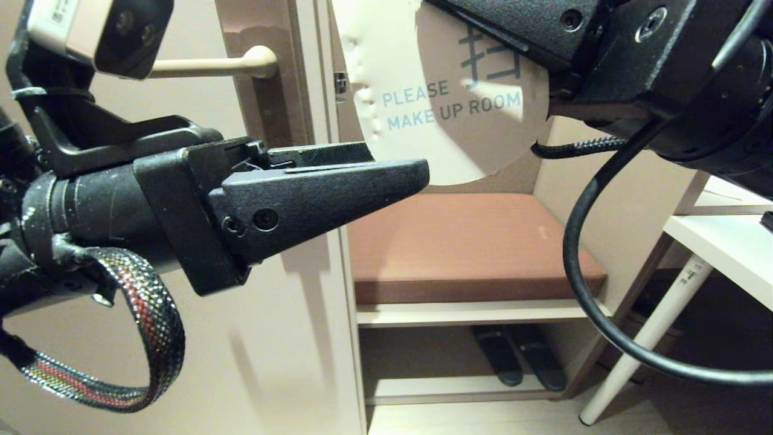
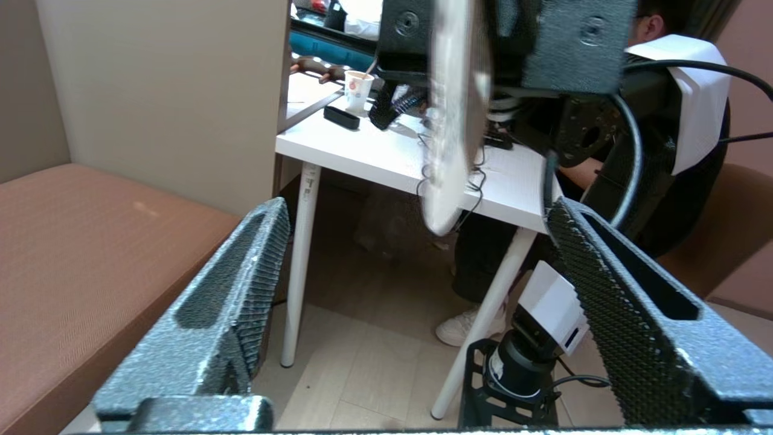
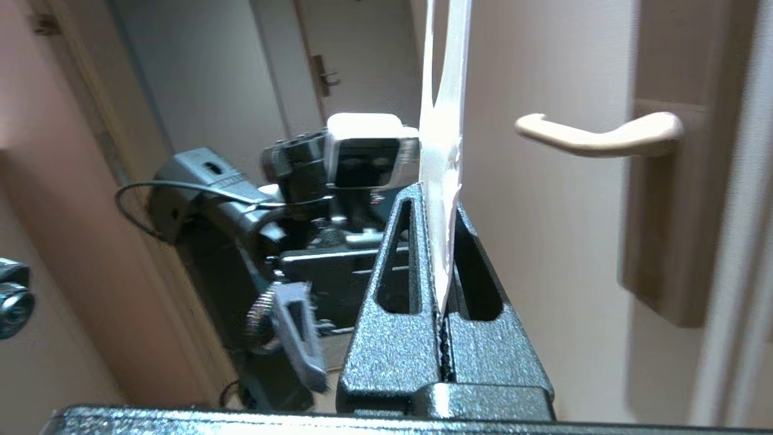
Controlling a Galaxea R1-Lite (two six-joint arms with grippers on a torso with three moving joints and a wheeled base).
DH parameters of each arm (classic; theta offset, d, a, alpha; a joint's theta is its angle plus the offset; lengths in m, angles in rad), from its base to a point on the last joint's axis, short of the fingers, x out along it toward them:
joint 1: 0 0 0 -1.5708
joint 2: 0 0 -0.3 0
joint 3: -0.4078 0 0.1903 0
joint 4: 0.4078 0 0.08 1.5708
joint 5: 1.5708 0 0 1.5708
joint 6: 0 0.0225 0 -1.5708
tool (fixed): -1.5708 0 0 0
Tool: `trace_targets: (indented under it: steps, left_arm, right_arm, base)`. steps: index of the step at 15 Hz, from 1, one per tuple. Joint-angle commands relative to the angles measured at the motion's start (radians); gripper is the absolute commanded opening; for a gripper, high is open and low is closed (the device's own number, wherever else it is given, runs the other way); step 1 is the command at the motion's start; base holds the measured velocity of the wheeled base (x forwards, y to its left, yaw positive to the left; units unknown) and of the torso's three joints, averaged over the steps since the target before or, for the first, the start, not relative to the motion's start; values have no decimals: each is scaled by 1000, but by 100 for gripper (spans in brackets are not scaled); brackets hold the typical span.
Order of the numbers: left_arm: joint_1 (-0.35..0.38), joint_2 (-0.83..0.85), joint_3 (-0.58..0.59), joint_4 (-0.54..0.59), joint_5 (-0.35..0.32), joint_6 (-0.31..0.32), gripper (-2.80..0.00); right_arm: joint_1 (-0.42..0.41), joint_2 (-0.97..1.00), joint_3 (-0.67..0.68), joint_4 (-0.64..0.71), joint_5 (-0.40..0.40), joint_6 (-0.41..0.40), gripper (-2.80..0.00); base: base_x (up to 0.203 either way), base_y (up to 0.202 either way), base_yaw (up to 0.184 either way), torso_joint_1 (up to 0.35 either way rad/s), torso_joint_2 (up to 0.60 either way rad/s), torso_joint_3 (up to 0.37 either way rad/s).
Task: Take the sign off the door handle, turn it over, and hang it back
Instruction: Hand it to the other hand
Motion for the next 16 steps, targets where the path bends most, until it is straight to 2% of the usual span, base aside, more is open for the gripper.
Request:
trace_targets:
  steps: [1,5,16]
  left_arm:
    - [-4,1,0,-3,-3,-2,0]
    - [-5,3,0,-34,-3,-6,0]
    - [-25,-7,9,-36,-3,-3,0]
  right_arm:
    - [27,4,0,-6,3,2,-280]
    - [51,36,3,-73,0,1,-280]
    - [115,39,41,-78,-20,-4,-280]
  base:
    - [0,0,0,0,0,0]
    - [0,0,0,0,0,0]
    - [0,0,0,0,0,0]
